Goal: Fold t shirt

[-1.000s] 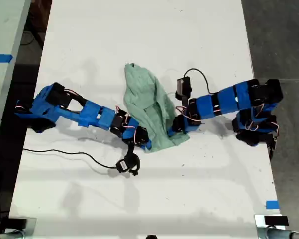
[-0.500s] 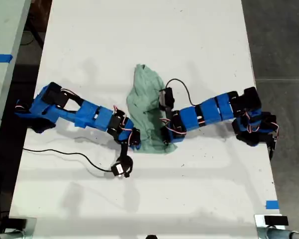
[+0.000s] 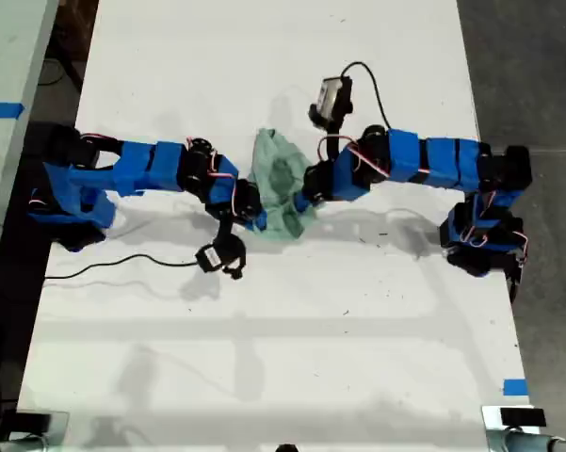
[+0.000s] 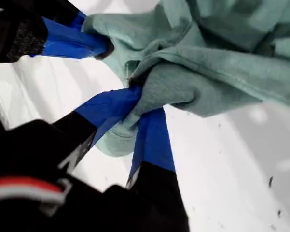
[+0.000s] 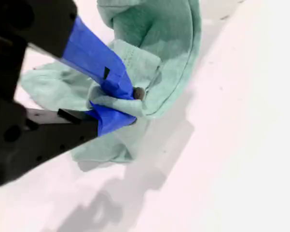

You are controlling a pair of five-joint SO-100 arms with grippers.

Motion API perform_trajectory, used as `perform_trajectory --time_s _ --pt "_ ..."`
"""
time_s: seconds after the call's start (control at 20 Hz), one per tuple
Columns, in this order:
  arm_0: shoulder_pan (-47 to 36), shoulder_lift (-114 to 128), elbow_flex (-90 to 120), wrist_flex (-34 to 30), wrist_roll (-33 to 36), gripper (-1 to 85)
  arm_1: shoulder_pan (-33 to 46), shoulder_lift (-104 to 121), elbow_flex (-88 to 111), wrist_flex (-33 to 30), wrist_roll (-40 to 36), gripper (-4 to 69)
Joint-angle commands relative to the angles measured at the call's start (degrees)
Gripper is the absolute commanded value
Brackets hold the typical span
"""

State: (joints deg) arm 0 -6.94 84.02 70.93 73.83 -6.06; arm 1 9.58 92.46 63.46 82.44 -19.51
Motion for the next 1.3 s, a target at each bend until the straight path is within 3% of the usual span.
perform_trajectory --time_s 0.0,0.1,0.15,0.25,0.45,0.5,0.55,0.6,0.7,0.8,0.9,1.0,1.15,1.25 --pt "-9.84 4.22 1.32 1.05 2.64 -0.2 8.96 2.55 -1.23 -5.98 -8.53 15.9" --pt "-16.35 2.55 3.16 2.55 5.36 4.2 15.12 -0.35 -2.81 -5.89 -11.25 30.3" --pt "-19.25 1.67 3.52 4.13 6.86 18.4 17.84 -0.70 -2.90 -5.54 -12.39 34.5" --pt "-25.05 0.62 3.43 8.88 9.23 26.4 23.03 -0.70 -4.66 -1.58 -14.85 35.6" --pt "-36.47 3.78 2.99 17.49 18.98 26.7 32.08 4.13 -5.80 9.32 -17.93 35.0" --pt "-37.62 7.56 4.57 17.58 22.06 24.9 32.34 6.68 -5.54 11.78 -18.11 33.3" --pt "-37.53 12.92 6.33 17.67 24.26 12.9 31.55 10.11 -4.75 14.41 -17.58 21.5" --pt "-35.16 20.57 8.00 17.67 24.79 -0.1 29.36 15.03 -2.64 16.79 -16.52 3.4" --pt "-23.20 38.67 9.84 17.14 22.06 -0.1 21.27 31.38 6.68 17.23 -13.62 1.6" --pt "-7.21 55.99 16.52 10.37 15.21 -0.2 11.60 46.49 15.64 16.87 -8.26 1.7" --pt "1.14 70.31 32.87 0.79 10.55 -0.2 2.99 56.51 26.81 14.24 -4.48 1.7" --pt "0.97 83.32 56.87 -6.86 7.91 -0.2 -5.19 64.86 41.04 8.61 1.14 1.7" --pt "5.54 110.92 92.64 -24.26 3.69 -0.2 -9.58 81.30 68.03 -4.57 6.86 1.7" --pt "7.73 122.26 104.85 -23.91 0.44 -0.2 -10.11 93.78 85.08 -11.69 8.96 1.7"
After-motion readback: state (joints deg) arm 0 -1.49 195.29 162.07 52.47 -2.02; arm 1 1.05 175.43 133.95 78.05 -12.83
